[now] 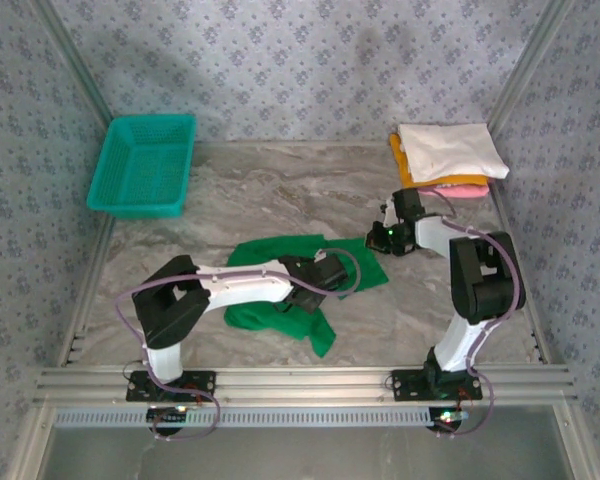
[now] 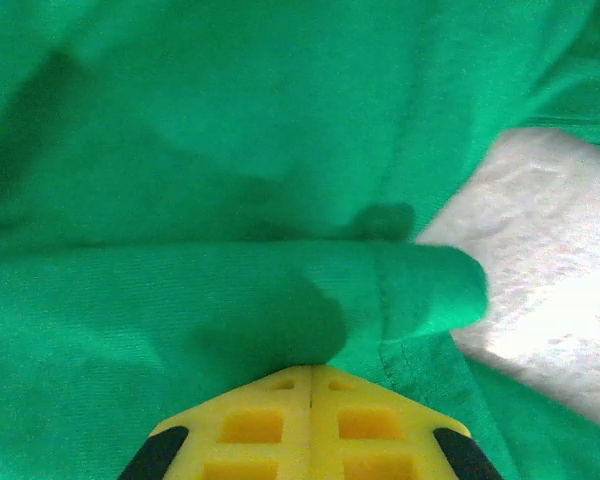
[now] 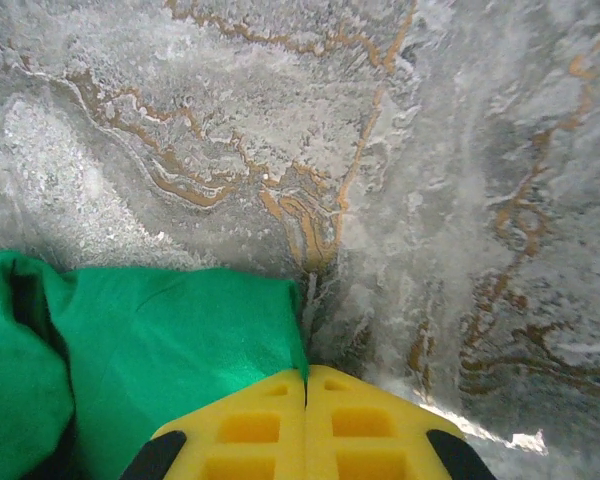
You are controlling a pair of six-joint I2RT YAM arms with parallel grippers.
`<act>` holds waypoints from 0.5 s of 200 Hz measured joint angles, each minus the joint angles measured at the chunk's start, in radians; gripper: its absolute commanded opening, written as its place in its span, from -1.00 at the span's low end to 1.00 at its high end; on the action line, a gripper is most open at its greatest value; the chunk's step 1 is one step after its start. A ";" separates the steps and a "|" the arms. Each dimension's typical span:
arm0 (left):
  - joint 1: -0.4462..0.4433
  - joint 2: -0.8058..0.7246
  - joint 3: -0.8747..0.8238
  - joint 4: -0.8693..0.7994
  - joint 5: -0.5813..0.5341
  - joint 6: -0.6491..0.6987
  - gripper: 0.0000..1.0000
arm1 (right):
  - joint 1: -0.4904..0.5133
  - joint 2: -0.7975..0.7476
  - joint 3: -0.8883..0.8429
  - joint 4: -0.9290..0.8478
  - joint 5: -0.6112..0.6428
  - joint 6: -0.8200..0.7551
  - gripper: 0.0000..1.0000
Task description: Fold and stack the t-shirts
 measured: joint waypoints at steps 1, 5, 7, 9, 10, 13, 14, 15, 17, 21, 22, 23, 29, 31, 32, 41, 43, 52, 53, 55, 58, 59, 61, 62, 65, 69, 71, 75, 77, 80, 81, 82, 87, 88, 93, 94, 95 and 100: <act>0.001 -0.002 -0.002 0.000 -0.002 0.000 -1.00 | 0.000 -0.001 0.000 0.000 0.000 0.000 -1.00; 0.003 -0.010 -0.005 0.000 -0.006 0.000 -1.00 | -0.004 -0.008 -0.003 0.000 -0.001 0.001 -1.00; 0.006 -0.017 -0.008 0.001 -0.008 0.000 -1.00 | -0.006 -0.012 -0.005 0.000 -0.001 0.003 -1.00; 0.009 -0.026 -0.014 0.004 -0.009 0.000 -1.00 | -0.007 -0.016 -0.005 0.000 -0.001 0.003 -1.00; 0.010 -0.028 -0.016 0.005 -0.010 0.000 -1.00 | -0.008 -0.018 -0.006 0.000 -0.002 0.003 -1.00; 0.017 -0.043 -0.025 0.009 -0.009 0.000 -1.00 | -0.011 -0.024 -0.006 -0.001 -0.002 0.005 -1.00; 0.019 -0.047 -0.027 0.010 -0.008 0.000 -1.00 | -0.011 -0.026 -0.007 -0.001 -0.002 0.005 -1.00; 0.020 -0.050 -0.030 0.011 -0.008 0.000 -1.00 | -0.013 -0.028 -0.008 -0.001 -0.002 0.006 -1.00; 0.026 -0.063 -0.040 0.016 -0.006 0.000 -1.00 | -0.014 -0.032 -0.008 0.000 -0.003 0.007 -1.00; 0.039 -0.087 -0.055 0.023 -0.002 0.000 -1.00 | -0.017 -0.041 -0.008 -0.001 -0.004 0.008 -1.00; 0.041 -0.092 -0.057 0.024 -0.002 0.001 -1.00 | -0.018 -0.042 -0.008 -0.001 -0.004 0.008 -1.00; 0.045 -0.100 -0.062 0.026 -0.002 0.000 -1.00 | -0.018 -0.044 -0.008 -0.001 -0.004 0.008 -1.00; 0.068 -0.143 -0.085 0.036 0.005 0.003 -1.00 | -0.022 -0.058 -0.010 0.000 -0.005 0.008 -1.00; 0.074 -0.154 -0.091 0.039 0.006 0.003 -1.00 | -0.024 -0.063 -0.010 0.000 -0.005 0.009 -1.00; 0.078 -0.164 -0.095 0.040 0.010 0.005 -1.00 | -0.024 -0.064 -0.010 0.000 -0.005 0.010 -1.00; 0.106 -0.214 -0.109 0.045 0.012 0.011 -1.00 | -0.029 -0.082 -0.010 0.000 -0.005 0.010 -1.00; 0.113 -0.224 -0.110 0.046 0.011 0.012 -1.00 | -0.029 -0.086 -0.010 0.000 -0.005 0.010 -1.00; 0.124 -0.256 -0.111 0.055 0.006 0.017 -1.00 | -0.033 -0.098 -0.011 0.000 -0.005 0.010 -1.00; 0.124 -0.256 -0.111 0.055 0.006 0.017 -1.00 | -0.034 -0.101 -0.011 0.000 -0.005 0.010 -1.00; 0.125 -0.263 -0.111 0.059 0.005 0.019 -1.00 | -0.035 -0.103 -0.012 0.000 -0.005 0.010 -1.00; 0.124 -0.270 -0.111 0.062 0.005 0.021 -1.00 | -0.037 -0.105 -0.012 0.000 -0.005 0.010 -1.00; 0.124 -0.272 -0.111 0.063 0.005 0.022 -1.00 | -0.038 -0.107 -0.012 0.000 -0.005 0.010 -1.00; 0.124 -0.275 -0.111 0.065 0.005 0.023 -1.00 | -0.039 -0.109 -0.013 0.000 -0.005 0.010 -1.00; 0.124 -0.277 -0.111 0.066 0.005 0.023 -1.00 | -0.040 -0.110 -0.013 0.000 -0.005 0.010 -1.00; 0.124 -0.280 -0.111 0.068 0.005 0.024 -0.96 | -0.042 -0.112 -0.013 0.000 -0.005 0.010 -1.00; 0.124 -0.287 -0.111 0.074 0.009 0.027 -0.66 | -0.047 -0.116 -0.014 -0.001 -0.005 0.010 -1.00; 0.124 -0.288 -0.112 0.076 0.010 0.028 -0.50 | -0.049 -0.117 -0.015 0.000 -0.005 0.010 -1.00; 0.123 -0.291 -0.112 0.079 0.014 0.035 -0.09 | -0.054 -0.121 -0.016 0.000 -0.005 0.010 -1.00; 0.124 -0.291 -0.112 0.081 0.021 0.033 0.10 | -0.056 -0.122 -0.018 0.000 -0.005 0.010 -1.00; 0.123 -0.292 -0.112 0.084 0.028 0.039 0.33 | -0.059 -0.123 -0.019 0.000 -0.005 0.011 -1.00; 0.123 -0.292 -0.112 0.084 0.031 0.037 0.40 | -0.060 -0.123 -0.019 0.000 -0.005 0.011 -1.00; 0.123 -0.292 -0.112 0.085 0.033 0.037 0.46 | -0.062 -0.124 -0.019 0.000 -0.005 0.011 -1.00; 0.123 -0.291 -0.112 0.091 0.047 0.039 0.66 | -0.068 -0.126 -0.021 0.000 -0.005 0.011 -1.00; 0.123 -0.291 -0.112 0.092 0.051 0.040 0.69 | -0.068 -0.126 -0.021 0.000 -0.005 0.011 -1.00; 0.119 -0.288 -0.112 0.095 0.062 0.045 0.82 | -0.072 -0.126 -0.023 0.000 -0.005 0.011 -1.00; 0.119 -0.287 -0.111 0.097 0.067 0.047 0.85 | -0.073 -0.126 -0.023 0.000 -0.005 0.011 -1.00; 0.119 -0.287 -0.111 0.097 0.067 0.047 0.87 | -0.073 -0.126 -0.023 0.000 -0.005 0.011 -1.00; 0.113 -0.282 -0.109 0.101 0.075 0.053 0.96 | -0.076 -0.126 -0.023 0.000 -0.005 0.011 -1.00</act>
